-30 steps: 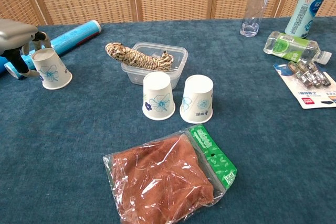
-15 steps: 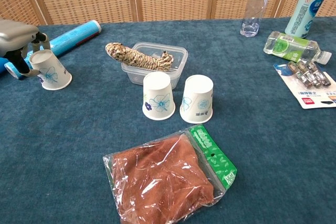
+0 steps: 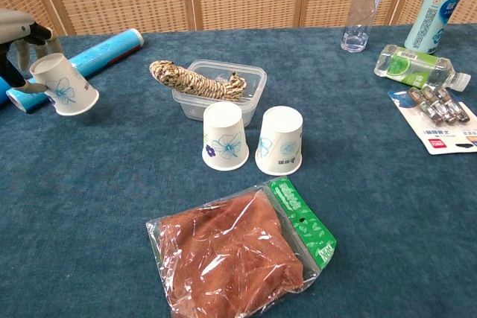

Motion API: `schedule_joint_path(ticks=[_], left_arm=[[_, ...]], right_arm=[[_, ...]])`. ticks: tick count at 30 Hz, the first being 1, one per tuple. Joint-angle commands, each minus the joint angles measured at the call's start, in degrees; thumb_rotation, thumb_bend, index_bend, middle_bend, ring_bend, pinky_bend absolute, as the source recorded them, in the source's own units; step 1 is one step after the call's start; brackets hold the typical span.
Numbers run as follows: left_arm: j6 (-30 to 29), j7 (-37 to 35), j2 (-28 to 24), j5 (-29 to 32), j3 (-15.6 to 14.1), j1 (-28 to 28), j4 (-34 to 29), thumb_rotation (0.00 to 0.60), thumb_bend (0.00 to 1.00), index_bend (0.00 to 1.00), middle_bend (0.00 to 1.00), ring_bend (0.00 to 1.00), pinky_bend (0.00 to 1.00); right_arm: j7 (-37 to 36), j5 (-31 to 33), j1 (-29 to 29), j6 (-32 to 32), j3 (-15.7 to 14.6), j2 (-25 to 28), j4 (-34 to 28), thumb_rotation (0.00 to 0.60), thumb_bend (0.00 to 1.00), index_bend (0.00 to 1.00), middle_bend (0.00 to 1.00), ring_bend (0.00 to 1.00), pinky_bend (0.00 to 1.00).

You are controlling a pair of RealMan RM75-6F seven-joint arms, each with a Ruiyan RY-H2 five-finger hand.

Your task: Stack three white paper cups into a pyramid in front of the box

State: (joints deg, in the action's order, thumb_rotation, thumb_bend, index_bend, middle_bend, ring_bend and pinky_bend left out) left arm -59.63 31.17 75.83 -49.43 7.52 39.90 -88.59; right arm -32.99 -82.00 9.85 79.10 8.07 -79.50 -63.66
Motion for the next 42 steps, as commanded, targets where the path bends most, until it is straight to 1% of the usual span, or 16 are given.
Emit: schedule_joint_path(ticks=[1,4,8,12,14,17,22,26,32,37,42], left_arm=[[0.9,-6.1,-4.9,-9.0,-1.0,-1.5,-4.4,0.600,0.35,0.39,0.47,0.48,0.59],[0.0,-11.7,-7.0,-16.1,-1.9,-2.8,-6.6,0.600,0.34,0.39,0.47,0.47,0.59],[-0.7,-16.9,-9.8,-22.6,-2.7,-3.7,-10.5,0.600,0.34,0.39,0.47,0.47,0.58],[-0.9,-17.5,-11.7,-26.1,-2.6,-3.4,-15.7,0.600,0.34,0.39,0.47,0.47,0.58],[-1.2,-16.0,-12.0,-27.0,-2.3,-3.1,-18.4,0.600,0.34,0.38,0.47,0.47,0.58],[-0.8,-13.0,-11.7,-26.7,-1.7,-2.2,-22.0,0.600,0.34,0.38,0.47,0.47,0.57],[-0.5,-5.8,-8.9,-23.0,0.1,0.1,-26.5,0.600,0.33,0.38,0.47,0.47,0.57],[-1.4,2.2,-3.7,-16.3,2.3,3.1,-28.2,0.600,0.33,0.38,0.47,0.47,0.56],[-4.0,12.1,3.6,-6.1,4.5,7.7,-27.8,0.600,0.33,0.38,0.47,0.47,0.55],[-6.6,16.6,8.1,0.9,6.7,11.1,-26.6,0.600,0.33,0.38,0.47,0.47,0.55],[-9.0,20.2,10.7,6.2,7.9,13.8,-26.1,0.600,0.33,0.38,0.47,0.47,0.55]], right_arm=[[0.0,0.0,0.0,0.0,0.0,0.0,-0.1,0.600,0.00,0.08,0.22,0.21,0.35],[0.1,0.1,0.0,0.0,0.0,0.0,0.0,0.600,0.00,0.08,0.22,0.21,0.35],[0.0,0.2,0.0,-0.2,0.0,-0.1,0.1,0.600,0.00,0.08,0.22,0.21,0.35],[0.0,0.2,0.0,-0.3,0.0,-0.1,0.1,0.600,0.00,0.08,0.22,0.21,0.35],[0.0,0.2,0.0,-0.3,0.0,-0.1,0.1,0.600,0.00,0.08,0.22,0.21,0.35],[-0.2,0.3,0.0,-0.4,0.1,-0.1,0.2,0.600,0.00,0.08,0.22,0.21,0.35],[-0.8,0.6,0.0,-0.5,0.3,0.0,0.5,0.600,0.00,0.08,0.22,0.21,0.35],[-1.1,0.5,-0.1,-0.2,0.4,0.1,0.8,0.600,0.00,0.08,0.22,0.21,0.35],[-1.2,0.7,-0.2,0.3,0.7,0.4,1.0,0.600,0.00,0.08,0.22,0.21,0.35],[0.3,0.6,-0.4,1.7,1.2,0.5,1.5,0.600,0.00,0.08,0.22,0.21,0.35],[1.5,0.3,-0.6,3.3,1.7,0.7,0.9,0.600,0.00,0.08,0.22,0.21,0.35]])
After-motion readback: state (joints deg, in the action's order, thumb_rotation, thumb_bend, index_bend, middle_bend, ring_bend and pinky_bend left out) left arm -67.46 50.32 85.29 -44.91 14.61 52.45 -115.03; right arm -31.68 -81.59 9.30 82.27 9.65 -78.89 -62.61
